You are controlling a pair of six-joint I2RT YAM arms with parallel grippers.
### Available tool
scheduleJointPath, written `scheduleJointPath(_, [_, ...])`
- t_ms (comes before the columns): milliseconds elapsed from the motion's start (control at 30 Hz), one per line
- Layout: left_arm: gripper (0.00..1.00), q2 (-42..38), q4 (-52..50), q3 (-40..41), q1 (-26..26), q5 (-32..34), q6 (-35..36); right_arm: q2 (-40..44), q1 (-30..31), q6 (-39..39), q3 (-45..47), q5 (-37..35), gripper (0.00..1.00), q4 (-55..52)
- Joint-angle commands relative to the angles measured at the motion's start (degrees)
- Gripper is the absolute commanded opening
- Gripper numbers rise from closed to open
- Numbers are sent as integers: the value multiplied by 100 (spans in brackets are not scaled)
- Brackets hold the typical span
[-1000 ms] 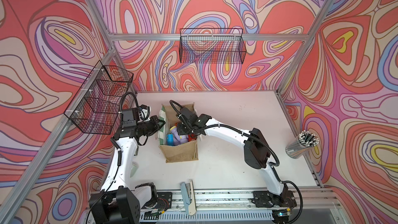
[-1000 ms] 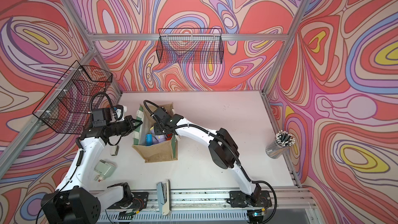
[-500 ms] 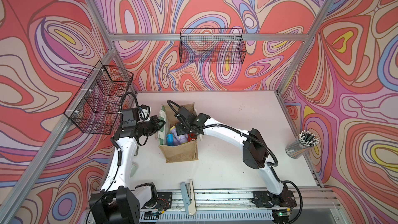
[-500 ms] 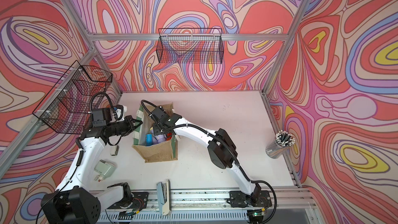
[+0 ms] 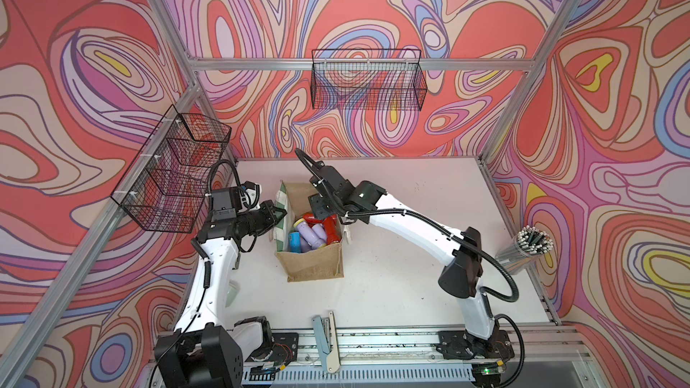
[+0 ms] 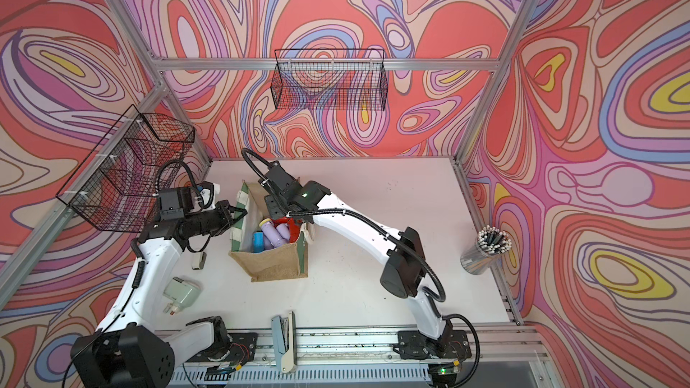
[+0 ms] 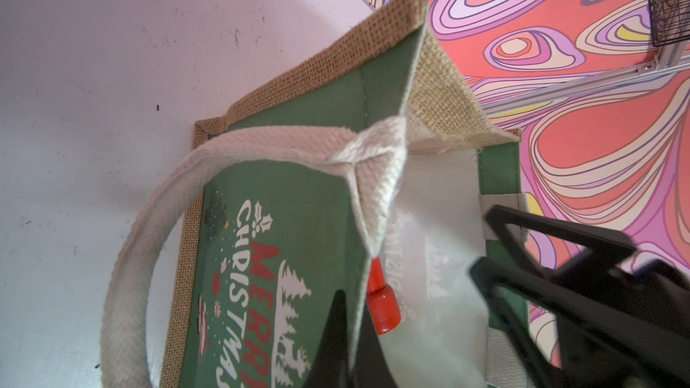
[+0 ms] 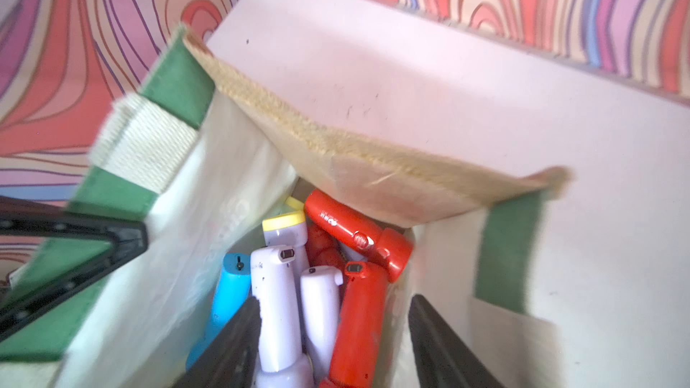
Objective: Put the flashlights into the tote bags
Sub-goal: Place the flashlight in the canvas bag, then move the canvas bag to the center of the board.
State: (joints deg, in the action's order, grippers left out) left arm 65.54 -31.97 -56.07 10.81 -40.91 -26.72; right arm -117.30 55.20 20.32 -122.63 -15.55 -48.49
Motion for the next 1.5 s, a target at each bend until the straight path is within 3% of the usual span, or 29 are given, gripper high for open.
scheduleJointPath(0, [0,-153,-57,-41,-12,-111,97,576,27,-243,387,-756,68,-16])
scheduleJointPath(200, [0,-138,-77,-70,-9,-84,97,1066,-20,-294,914,-1347,75,20])
scheduleJointPath(333, [0,-129,-80,-96,-9,-72,70,876,-79,-76,767,-1005,75,-455])
scheduleJointPath(467, [0,-85,-281,-229,-10,16,216,598,-111,111,828,-513,68,-494])
scheduleJointPath(867, [0,43,-448,-342,-149,115,241,206,-685,453,1076,977,0,93])
scheduleJointPath(933, [0,94,-323,-349,-387,204,141,307,-805,444,1147,1073,0,225])
scheduleJointPath(1267, [0,1317,488,-1292,-2562,1134,-649,1242,-2004,387,2111,1512,0,702])
scheduleJointPath(1467, [0,2099,1341,-1717,-3140,1196,-1269,1543,-2610,137,2317,1576,0,580])
